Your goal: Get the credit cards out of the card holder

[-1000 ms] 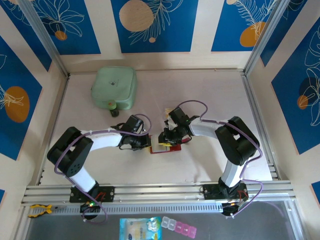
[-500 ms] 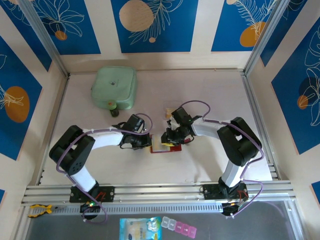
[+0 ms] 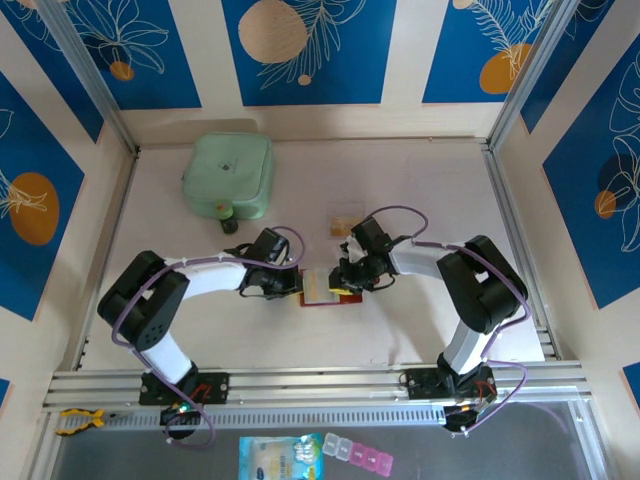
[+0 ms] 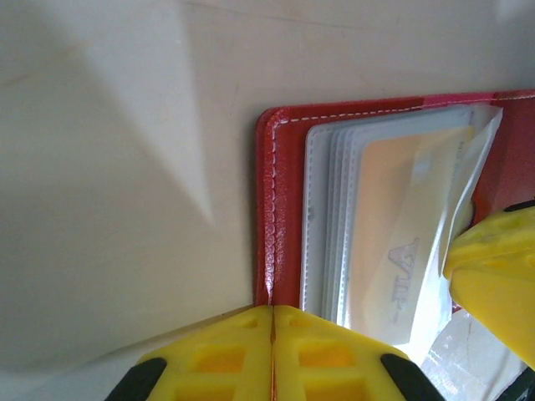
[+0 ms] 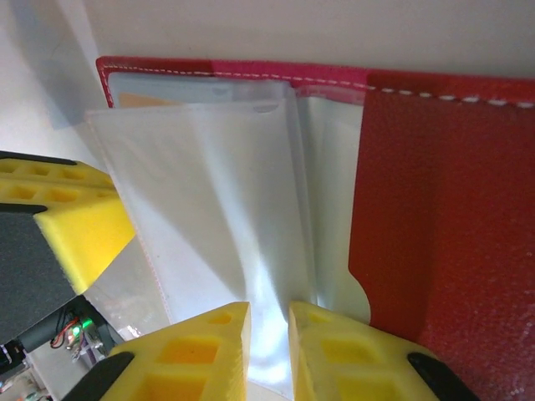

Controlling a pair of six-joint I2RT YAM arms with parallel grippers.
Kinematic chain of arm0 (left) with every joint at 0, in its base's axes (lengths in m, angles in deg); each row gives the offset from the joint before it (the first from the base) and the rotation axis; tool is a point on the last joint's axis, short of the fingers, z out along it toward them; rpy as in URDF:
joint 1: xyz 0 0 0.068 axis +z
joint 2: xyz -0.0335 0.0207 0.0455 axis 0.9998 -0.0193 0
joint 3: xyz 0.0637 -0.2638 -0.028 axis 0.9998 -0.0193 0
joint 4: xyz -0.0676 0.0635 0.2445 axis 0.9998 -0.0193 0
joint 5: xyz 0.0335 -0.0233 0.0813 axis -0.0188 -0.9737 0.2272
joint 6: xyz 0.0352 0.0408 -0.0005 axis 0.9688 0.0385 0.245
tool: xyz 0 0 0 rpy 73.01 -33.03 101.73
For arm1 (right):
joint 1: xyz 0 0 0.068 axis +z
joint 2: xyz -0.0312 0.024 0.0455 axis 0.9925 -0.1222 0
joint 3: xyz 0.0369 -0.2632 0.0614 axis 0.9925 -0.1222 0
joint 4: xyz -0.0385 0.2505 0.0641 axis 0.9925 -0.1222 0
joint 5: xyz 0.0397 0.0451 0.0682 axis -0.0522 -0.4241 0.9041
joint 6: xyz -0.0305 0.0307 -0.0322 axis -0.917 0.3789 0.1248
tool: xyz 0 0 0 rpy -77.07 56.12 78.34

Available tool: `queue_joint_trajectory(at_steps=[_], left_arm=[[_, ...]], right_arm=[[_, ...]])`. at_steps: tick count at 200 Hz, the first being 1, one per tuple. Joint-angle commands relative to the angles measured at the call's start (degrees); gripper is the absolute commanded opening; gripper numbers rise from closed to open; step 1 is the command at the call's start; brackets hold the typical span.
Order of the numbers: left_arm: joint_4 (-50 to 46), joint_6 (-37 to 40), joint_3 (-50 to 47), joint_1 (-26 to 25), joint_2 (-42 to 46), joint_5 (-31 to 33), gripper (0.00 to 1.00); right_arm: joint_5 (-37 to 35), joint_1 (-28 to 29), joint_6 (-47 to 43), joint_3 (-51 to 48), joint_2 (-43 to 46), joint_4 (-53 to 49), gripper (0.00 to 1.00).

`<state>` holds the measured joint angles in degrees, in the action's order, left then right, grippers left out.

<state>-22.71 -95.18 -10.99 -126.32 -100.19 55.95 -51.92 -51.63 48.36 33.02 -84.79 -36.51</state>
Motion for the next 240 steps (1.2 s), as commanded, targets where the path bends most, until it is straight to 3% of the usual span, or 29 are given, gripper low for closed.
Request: queue_joint_trajectory(at_steps=[1, 56, 138, 190, 210, 240], left_arm=[[-1.64, 0.61, 0.58, -0.5, 3.17, 1.45, 0.12], [0.07, -1.93, 2.64, -0.73, 5.07, -0.6, 0.2], [8.06, -7.57, 3.41, -2.75, 0.57, -4.83, 0.41], [9.32, -8.72, 4.06, -3.52, -2.43, -5.42, 0.41], [11.93, -9.69, 4.01, -3.86, -2.68, -6.67, 0.36], [11.52, -9.89, 5.28, -4.73, -2.47, -6.78, 0.33]], right_arm=[[3.38, -0.92, 0.68, -1.89, 0.79, 1.89, 0.18], [4.92, -1.68, -0.09, -2.59, -1.1, 2.28, 0.17], [6.14, -1.89, -0.28, -2.42, -3.04, 3.25, 0.16], [6.3, -2.0, -0.3, -2.82, -2.55, 3.63, 0.16], [6.58, -1.97, -0.11, -3.38, -1.36, 4.16, 0.16], [5.34, -2.37, -0.11, -4.17, 3.06, 2.86, 0.24]])
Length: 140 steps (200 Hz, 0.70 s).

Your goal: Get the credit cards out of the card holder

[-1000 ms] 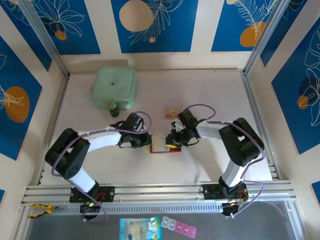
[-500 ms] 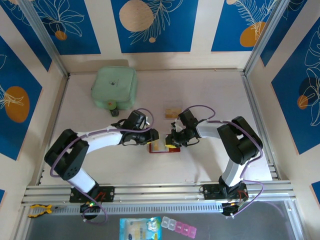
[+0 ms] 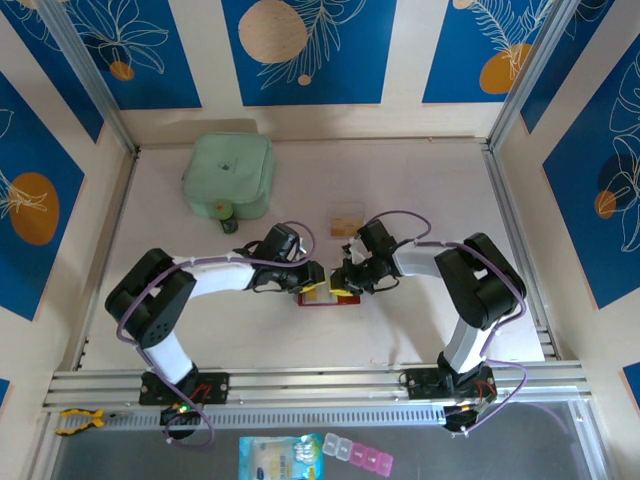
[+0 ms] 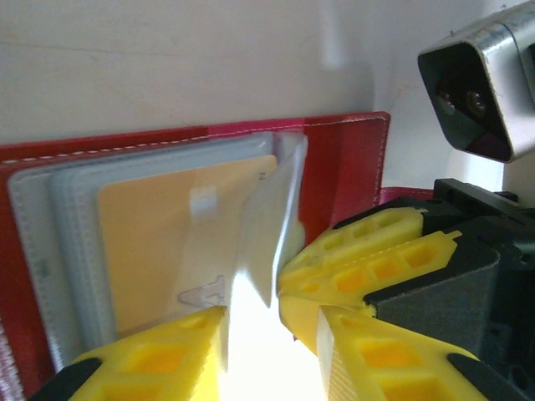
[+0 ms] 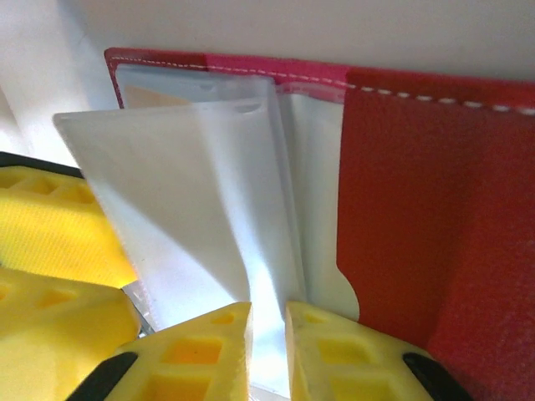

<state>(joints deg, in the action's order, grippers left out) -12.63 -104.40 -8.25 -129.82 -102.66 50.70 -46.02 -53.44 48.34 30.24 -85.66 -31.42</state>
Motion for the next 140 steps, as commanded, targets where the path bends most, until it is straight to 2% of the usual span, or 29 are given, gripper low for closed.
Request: queue_joint_trajectory(at_steps=[1, 45, 86, 140], left_arm=[[1.39, -0.66, 2.59, -1.25, 0.04, -1.54, 0.33], [-0.56, -0.27, 6.14, -2.81, -1.44, -1.45, 0.38], [-1.93, 0.14, 10.63, -4.64, -5.15, -1.55, 0.39], [-2.45, 0.43, 14.92, -6.22, -10.24, -2.11, 0.42]], right_arm=[[-0.6, -0.63, -0.09, -1.37, 4.15, -2.32, 0.25], [-3.42, -4.39, -0.83, -3.55, 11.96, -6.84, 0.28], [-7.13, -8.88, -3.0, -4.93, 20.29, -13.03, 0.3], [-7.22, -11.58, -3.68, -6.3, 25.12, -15.4, 0.31]])
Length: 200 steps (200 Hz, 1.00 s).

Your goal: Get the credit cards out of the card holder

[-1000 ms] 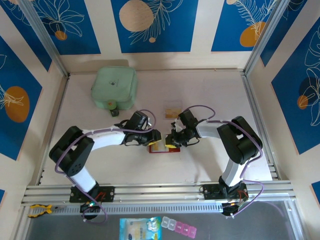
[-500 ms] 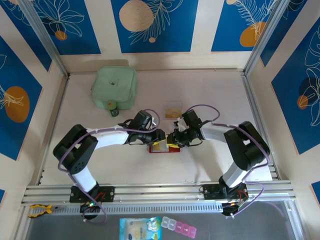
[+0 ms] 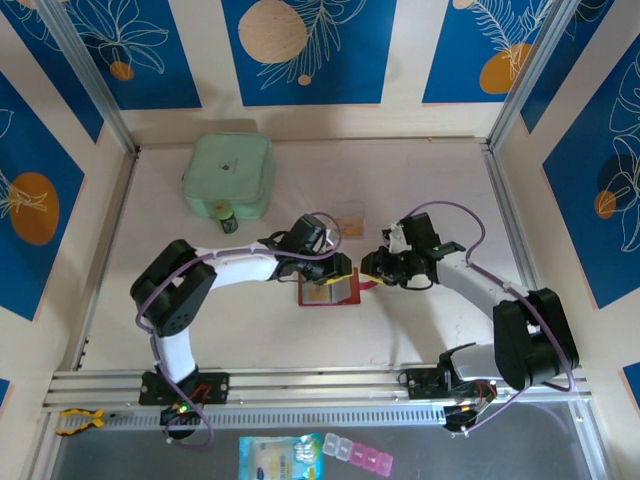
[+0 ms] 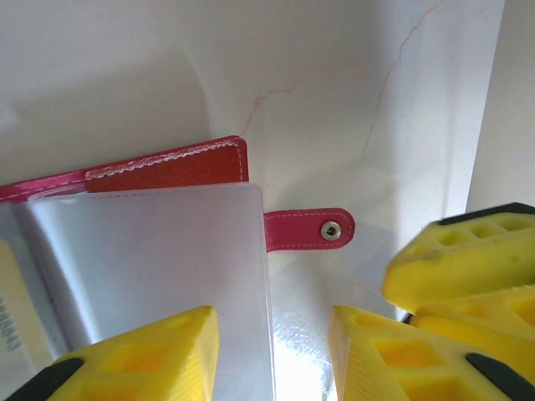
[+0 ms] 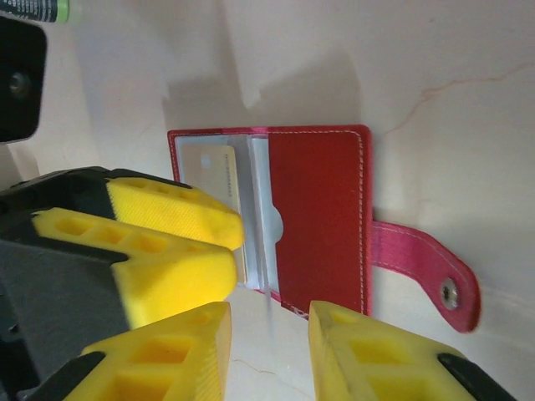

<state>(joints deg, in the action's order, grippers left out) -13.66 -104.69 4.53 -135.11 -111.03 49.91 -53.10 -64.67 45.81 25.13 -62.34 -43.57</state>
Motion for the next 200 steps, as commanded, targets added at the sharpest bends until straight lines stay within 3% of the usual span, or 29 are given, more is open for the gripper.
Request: queue_joint_trajectory(at_steps=[1, 70, 141, 200], left_arm=[[-1.42, 0.74, 2.15, -0.91, -1.9, -1.35, 0.42], [-2.52, 2.94, 0.66, 0.51, 1.04, -0.01, 0.47], [-6.23, 6.62, -8.13, 5.98, 9.17, 3.13, 0.34], [-9.2, 9.72, -11.85, 8.98, 10.15, 4.69, 0.28]], right_arm=[[-0.14, -0.36, -1.15, -1.16, 1.84, -3.25, 0.31], [0.81, 1.75, 0.99, -0.15, 0.78, -1.81, 0.31], [-0.41, 8.15, 2.72, 5.15, -7.58, 0.15, 0.26], [-0.69, 12.41, 3.46, 10.38, -15.17, 0.84, 0.24]])
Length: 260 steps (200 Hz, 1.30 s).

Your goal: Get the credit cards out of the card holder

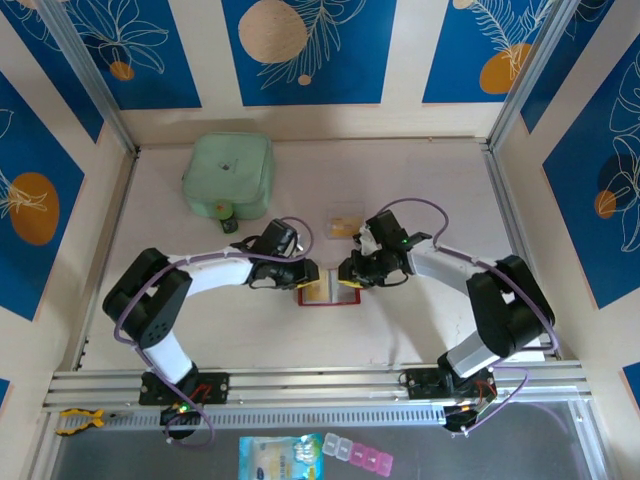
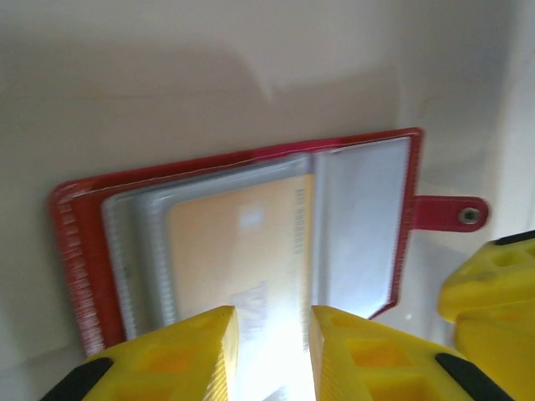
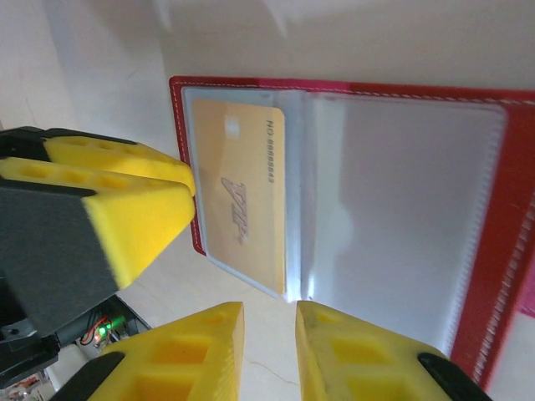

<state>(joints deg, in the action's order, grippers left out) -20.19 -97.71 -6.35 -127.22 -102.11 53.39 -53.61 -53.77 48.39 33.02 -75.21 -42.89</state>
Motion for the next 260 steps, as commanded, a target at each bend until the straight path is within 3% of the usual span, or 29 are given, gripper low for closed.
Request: queue_joint_trajectory(at_steps=[1, 170, 260], left_arm=[[-2.64, 2.75, -1.0, 1.07, 1.17, 1.22, 0.28], [-5.28, 4.08, -1.73, 1.59, -1.86, 1.3, 0.17], [-5.6, 4.34, -1.68, 1.8, -2.43, 1.38, 0.16]], right_arm=[[-0.18, 1.53, 0.86, 2.53, -2.34, 0.14, 0.23], [2.07, 3.76, 0.51, 7.06, -12.42, 3.22, 0.21], [-1.25, 3.75, -0.98, 6.96, -13.73, 0.99, 0.18]])
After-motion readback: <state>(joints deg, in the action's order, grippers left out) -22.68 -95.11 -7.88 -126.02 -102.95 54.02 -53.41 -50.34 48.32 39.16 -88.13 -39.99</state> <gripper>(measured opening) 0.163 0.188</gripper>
